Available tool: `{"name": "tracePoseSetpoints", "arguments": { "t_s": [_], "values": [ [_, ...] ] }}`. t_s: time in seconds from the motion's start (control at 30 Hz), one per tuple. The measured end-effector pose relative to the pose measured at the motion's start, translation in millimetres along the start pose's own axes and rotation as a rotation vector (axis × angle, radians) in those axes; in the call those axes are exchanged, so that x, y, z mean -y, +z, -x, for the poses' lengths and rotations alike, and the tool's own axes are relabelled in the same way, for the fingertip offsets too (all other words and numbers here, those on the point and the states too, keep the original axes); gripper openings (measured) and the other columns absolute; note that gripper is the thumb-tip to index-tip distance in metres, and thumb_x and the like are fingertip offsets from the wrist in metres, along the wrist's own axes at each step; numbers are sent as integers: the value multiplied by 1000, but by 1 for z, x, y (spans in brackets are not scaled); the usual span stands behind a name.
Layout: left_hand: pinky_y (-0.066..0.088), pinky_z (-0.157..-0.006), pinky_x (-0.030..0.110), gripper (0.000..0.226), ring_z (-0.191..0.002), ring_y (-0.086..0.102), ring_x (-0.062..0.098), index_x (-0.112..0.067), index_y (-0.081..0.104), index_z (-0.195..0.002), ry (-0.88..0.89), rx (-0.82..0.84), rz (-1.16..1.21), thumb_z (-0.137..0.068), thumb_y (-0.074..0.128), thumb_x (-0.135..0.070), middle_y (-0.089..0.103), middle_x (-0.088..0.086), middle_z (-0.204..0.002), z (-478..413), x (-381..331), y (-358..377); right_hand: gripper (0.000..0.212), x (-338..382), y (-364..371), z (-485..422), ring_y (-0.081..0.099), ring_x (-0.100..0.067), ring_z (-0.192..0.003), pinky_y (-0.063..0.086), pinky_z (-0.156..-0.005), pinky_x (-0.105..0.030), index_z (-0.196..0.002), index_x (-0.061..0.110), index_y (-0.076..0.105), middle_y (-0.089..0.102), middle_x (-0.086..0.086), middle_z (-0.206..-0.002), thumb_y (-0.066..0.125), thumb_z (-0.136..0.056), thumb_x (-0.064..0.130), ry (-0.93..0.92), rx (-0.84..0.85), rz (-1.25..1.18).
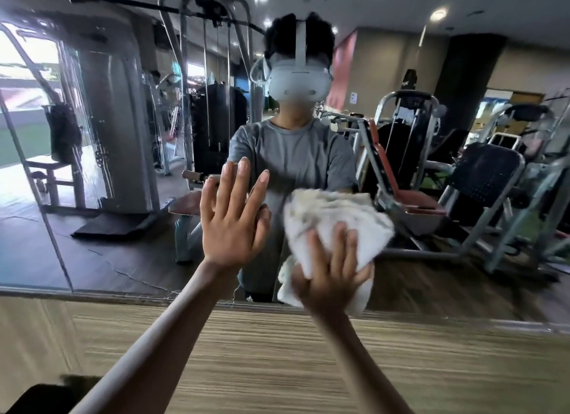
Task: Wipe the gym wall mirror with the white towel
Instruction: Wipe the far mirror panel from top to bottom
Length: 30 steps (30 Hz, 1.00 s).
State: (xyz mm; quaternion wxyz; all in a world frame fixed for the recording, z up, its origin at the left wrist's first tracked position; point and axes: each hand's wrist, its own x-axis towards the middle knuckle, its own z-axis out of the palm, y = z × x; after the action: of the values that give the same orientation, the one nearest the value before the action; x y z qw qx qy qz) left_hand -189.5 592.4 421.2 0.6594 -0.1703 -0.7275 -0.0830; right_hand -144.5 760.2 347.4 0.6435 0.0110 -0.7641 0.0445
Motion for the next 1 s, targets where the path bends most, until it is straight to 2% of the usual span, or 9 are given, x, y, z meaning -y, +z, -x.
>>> {"name": "tracePoseSetpoints", "arguments": {
  "t_s": [0.13, 0.3, 0.4, 0.5, 0.6, 0.73, 0.83, 0.9, 1.0],
  "values": [
    [12, -123, 48, 54, -151, 26, 32, -18, 42, -152, 5, 11, 27, -99, 44, -28, 35, 17, -158, 0, 1, -1, 59, -40, -11, 47, 25, -23, -145, 33, -92, -49, -134, 39, 48, 25, 0, -157, 58, -77, 45, -353, 183, 66],
    [15, -123, 50, 54, -150, 28, 33, -18, 41, -153, 4, 5, 9, -100, 41, -30, 36, 17, -158, 1, 0, 1, 53, -47, -18, -3, 22, -30, -150, 24, -108, -53, -136, 24, 51, 34, -18, -158, 44, -88, 47, 152, -12, 62],
    [15, -123, 48, 54, -149, 28, 33, -19, 41, -152, 13, -6, -10, -99, 41, -32, 37, 16, -157, 2, 1, 1, 56, -6, -9, -20, 23, -33, -149, 18, -112, -52, -141, 21, 48, 34, -20, -158, 45, -90, 44, 226, -46, -6],
    [12, -124, 47, 55, -150, 25, 32, -18, 41, -152, 6, 3, 12, -99, 44, -30, 35, 16, -158, 3, 2, -1, 52, 1, -4, 16, 13, -22, -154, 28, -100, -52, -139, 32, 46, 20, -7, -163, 43, -90, 50, -127, 109, 38],
    [11, -123, 48, 56, -151, 22, 32, -18, 41, -153, 3, 21, 21, -98, 45, -29, 33, 17, -159, 2, 3, -3, 65, -38, -11, 49, 25, -22, -146, 34, -96, -54, -142, 41, 43, 21, 2, -162, 60, -80, 47, -431, 223, 56],
    [13, -123, 49, 54, -151, 25, 33, -17, 42, -152, -1, 12, 19, -100, 44, -28, 33, 16, -159, 3, -1, -2, 51, -60, -24, 11, 26, -24, -144, 30, -99, -55, -135, 35, 49, 28, -3, -160, 42, -88, 50, -100, 122, 84],
    [12, -123, 49, 53, -151, 23, 32, -17, 42, -152, -15, 29, 25, -100, 43, -28, 33, 16, -159, 2, -1, -2, 61, -25, -22, -54, 25, -31, -148, 23, -106, -62, -144, 28, 45, 32, -15, -160, 47, -85, 46, 174, -3, 23],
    [12, -123, 49, 53, -151, 24, 31, -18, 42, -152, -11, 30, 24, -100, 43, -28, 35, 17, -159, 3, 0, -1, 68, 5, -18, -76, 23, -31, -149, 22, -107, -59, -148, 28, 41, 28, -14, -161, 50, -83, 46, 172, -6, 0],
    [11, -124, 48, 55, -153, 20, 29, -18, 39, -154, 4, 45, 23, -101, 39, -31, 32, 16, -160, 3, 2, 0, 73, 11, -14, -59, 20, -26, -152, 23, -106, -57, -151, 33, 38, 21, -5, -164, 55, -81, 46, -97, 67, 52]
  ]
}}
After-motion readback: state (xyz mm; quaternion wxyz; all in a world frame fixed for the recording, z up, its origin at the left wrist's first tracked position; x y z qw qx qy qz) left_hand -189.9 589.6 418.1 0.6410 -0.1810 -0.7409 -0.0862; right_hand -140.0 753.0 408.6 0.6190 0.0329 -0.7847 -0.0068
